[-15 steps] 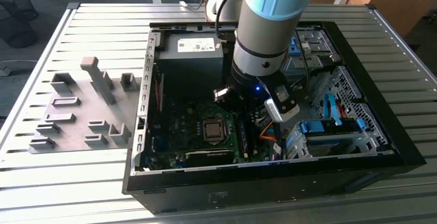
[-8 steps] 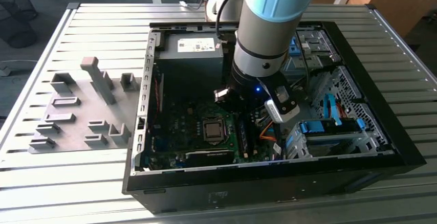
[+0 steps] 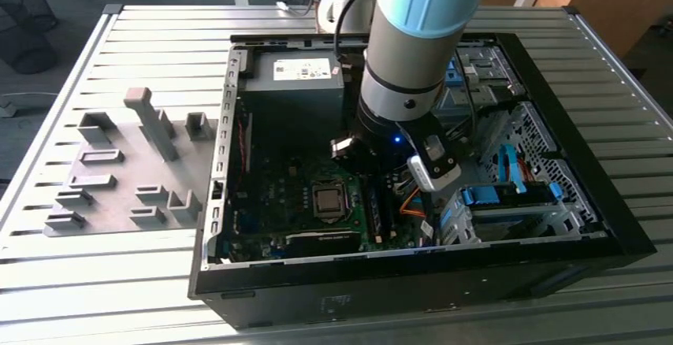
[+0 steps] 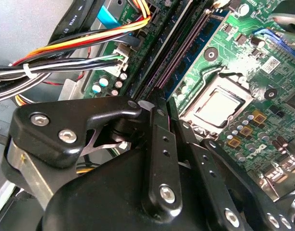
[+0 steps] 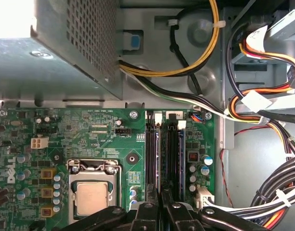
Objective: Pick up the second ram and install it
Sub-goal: 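Insert the second ram into the second slot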
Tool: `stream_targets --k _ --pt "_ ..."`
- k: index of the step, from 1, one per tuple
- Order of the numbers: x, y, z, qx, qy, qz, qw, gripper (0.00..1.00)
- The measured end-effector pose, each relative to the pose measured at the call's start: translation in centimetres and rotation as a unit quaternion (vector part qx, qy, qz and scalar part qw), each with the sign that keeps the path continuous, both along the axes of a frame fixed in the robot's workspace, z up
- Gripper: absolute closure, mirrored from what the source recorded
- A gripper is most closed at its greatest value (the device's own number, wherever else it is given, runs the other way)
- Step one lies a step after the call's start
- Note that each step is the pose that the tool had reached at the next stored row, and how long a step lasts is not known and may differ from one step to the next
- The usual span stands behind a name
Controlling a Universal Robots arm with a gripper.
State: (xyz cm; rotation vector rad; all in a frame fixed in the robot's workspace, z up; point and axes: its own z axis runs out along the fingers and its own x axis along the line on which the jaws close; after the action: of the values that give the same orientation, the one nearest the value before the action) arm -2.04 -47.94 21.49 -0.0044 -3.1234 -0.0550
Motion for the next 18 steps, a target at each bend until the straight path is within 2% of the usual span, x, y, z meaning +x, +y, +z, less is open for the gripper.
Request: stream_targets --k 10,18 --pt "0.01 0.00 -0.01 0.0011 0.0000 -0.001 1.0000 0.86" --pt "0.01 -0.19 -0.01 0.0021 0.0000 -0.001 1.0000 0.86"
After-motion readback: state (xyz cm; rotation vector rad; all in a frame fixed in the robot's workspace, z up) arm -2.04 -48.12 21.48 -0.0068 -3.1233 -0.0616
